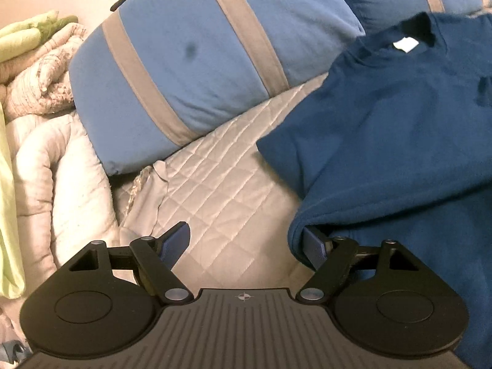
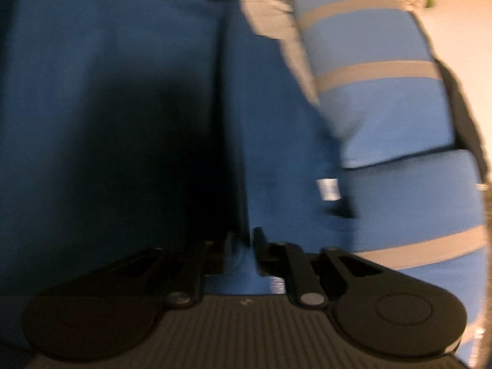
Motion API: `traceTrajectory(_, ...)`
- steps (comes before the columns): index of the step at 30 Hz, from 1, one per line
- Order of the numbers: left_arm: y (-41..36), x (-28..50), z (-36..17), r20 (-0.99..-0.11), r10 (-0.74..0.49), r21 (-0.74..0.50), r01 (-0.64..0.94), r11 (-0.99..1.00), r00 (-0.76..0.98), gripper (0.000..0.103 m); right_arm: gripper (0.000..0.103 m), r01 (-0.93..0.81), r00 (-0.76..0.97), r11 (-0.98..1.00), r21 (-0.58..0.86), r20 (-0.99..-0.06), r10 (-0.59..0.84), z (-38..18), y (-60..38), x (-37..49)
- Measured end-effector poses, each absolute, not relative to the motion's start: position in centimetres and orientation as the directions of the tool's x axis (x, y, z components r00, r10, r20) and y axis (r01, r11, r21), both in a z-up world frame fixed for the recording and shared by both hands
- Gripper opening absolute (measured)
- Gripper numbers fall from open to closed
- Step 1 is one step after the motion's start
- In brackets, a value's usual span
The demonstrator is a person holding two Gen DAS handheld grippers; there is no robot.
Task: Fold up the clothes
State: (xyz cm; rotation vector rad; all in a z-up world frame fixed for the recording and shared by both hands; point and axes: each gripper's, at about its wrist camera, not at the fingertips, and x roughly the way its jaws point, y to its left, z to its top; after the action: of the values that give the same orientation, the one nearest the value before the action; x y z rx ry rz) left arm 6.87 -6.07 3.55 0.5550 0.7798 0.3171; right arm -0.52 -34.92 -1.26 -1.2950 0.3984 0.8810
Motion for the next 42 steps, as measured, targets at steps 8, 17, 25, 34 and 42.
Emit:
traceTrajectory(8, -5.4, 6.4, 4.3, -0.58, 0.413, 0.52, -0.071, 0.851, 0.702, 0.078, 0.068, -0.786, 0.604, 0.076, -0.614, -0.734, 0.312, -2.3, -38.7, 0.7)
traceTrajectory(17, -4.7, 6.1, 4.2, -0.59, 0.386, 0.491, -0.064, 0.869, 0.709, 0.078, 0.03, -0.809, 0.584, 0.147, -0.569, -0.75, 0.309, -3.1, -38.2, 0.7)
traceTrajectory(25, -5.1, 5.2, 4.2, -0.572, 0.342, 0.52, 0.006, 0.854, 0.745, 0.079, 0.011, -0.691, 0.701, -0.002, -0.723, -0.67, 0.247, -0.1, -39.5, 0.1)
traceTrajectory(34, -6.8, 4.3, 0.2, -0.48, 0.391, 0.772, 0.166, 0.613, 0.785, 0.086, 0.015, -0.815, 0.569, 0.023, -0.579, -0.792, 0.219, -2.6, -40.1, -0.2)
traceTrajectory(42, -6.8, 4.8, 0.0, -0.478, 0.399, 0.798, 0.197, 0.569, 0.782, 0.09, 0.067, -0.842, 0.539, 0.159, -0.516, -0.821, 0.19, -2.3, -40.7, 0.9)
